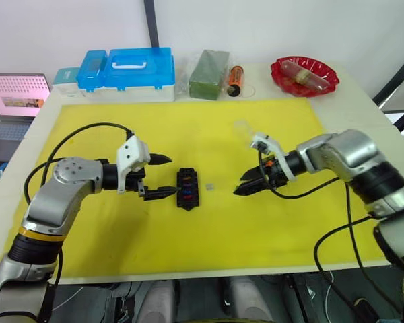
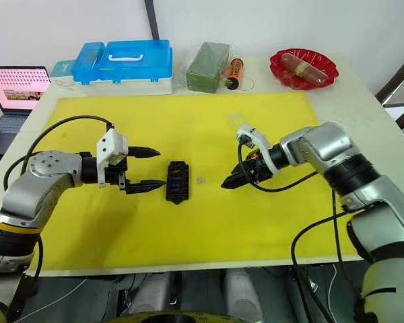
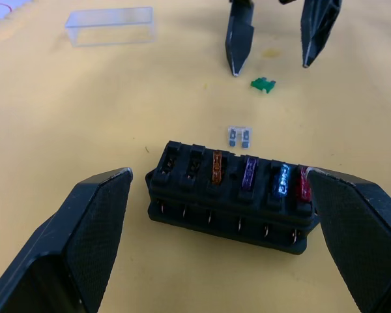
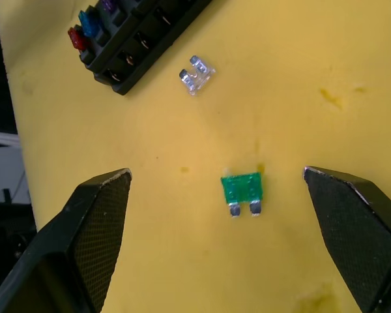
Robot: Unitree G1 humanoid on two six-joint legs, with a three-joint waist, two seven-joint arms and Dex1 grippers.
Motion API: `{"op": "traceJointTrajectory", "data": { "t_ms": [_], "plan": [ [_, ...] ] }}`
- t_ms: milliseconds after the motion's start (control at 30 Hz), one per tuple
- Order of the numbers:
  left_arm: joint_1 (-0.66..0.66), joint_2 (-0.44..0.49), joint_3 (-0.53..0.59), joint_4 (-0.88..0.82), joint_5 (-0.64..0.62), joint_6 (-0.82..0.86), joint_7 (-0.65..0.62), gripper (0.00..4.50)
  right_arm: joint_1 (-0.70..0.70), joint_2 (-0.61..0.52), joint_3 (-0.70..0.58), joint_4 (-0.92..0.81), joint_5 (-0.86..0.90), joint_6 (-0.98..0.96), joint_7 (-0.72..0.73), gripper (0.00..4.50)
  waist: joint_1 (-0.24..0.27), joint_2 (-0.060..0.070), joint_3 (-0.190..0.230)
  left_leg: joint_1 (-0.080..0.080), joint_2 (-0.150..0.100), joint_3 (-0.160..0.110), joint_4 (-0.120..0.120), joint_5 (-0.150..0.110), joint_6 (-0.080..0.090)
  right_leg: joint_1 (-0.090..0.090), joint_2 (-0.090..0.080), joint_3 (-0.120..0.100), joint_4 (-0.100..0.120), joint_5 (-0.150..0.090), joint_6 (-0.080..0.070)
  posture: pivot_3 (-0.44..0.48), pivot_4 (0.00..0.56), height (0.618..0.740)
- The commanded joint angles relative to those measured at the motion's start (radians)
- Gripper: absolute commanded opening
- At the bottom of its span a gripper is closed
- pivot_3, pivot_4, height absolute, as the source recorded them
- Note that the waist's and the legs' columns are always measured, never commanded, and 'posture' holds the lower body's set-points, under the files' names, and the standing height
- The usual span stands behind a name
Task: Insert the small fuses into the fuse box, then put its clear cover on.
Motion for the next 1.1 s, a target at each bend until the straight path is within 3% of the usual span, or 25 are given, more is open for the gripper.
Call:
{"op": "traceJointTrajectory", "data": {
  "t_ms": [33,167,900,1000,1100],
  "plan": [
    [0.016,0.008,0.018,-0.046,-0.006,-0.005,0.010,4.50,-0.034,0.020,0.005,0.055,-0.095,-0.040,0.107,3.80,0.000,0.000,0.000,0.000,0.000,0.000,0.000,0.000,0.000,0.000,0.000,0.000,0.000,0.000,0.000,0.000,0.150,0.740],
    [0.031,0.012,0.029,-0.060,-0.009,0.001,0.020,4.50,-0.030,0.031,0.007,0.052,-0.144,-0.016,0.201,2.50,0.003,0.000,0.000,0.000,0.000,-0.001,0.000,0.000,0.000,0.000,0.000,0.000,0.000,0.000,0.000,0.000,0.150,0.740],
    [0.041,0.012,0.034,-0.082,-0.016,0.016,0.047,4.50,-0.019,0.116,-0.017,0.144,-0.325,-0.003,0.305,2.50,0.000,0.000,0.000,0.000,0.000,-0.001,0.001,0.000,0.000,0.000,0.000,0.000,0.001,0.000,0.000,0.000,0.150,0.740],
    [0.042,0.012,0.036,-0.084,-0.016,0.018,0.048,4.50,-0.022,0.128,-0.021,0.152,-0.337,-0.001,0.313,1.95,0.000,0.000,0.000,0.000,-0.001,-0.001,0.001,0.000,0.000,0.000,0.000,0.000,0.001,0.000,0.000,0.000,0.150,0.740],
    [0.042,0.013,0.037,-0.086,-0.016,0.021,0.049,4.50,-0.028,0.136,-0.028,0.165,-0.350,-0.003,0.320,0.89,0.000,0.000,0.000,0.000,-0.001,-0.001,0.001,0.000,0.000,0.000,0.000,0.000,0.001,0.000,0.000,0.000,0.150,0.740]
  ]
}}
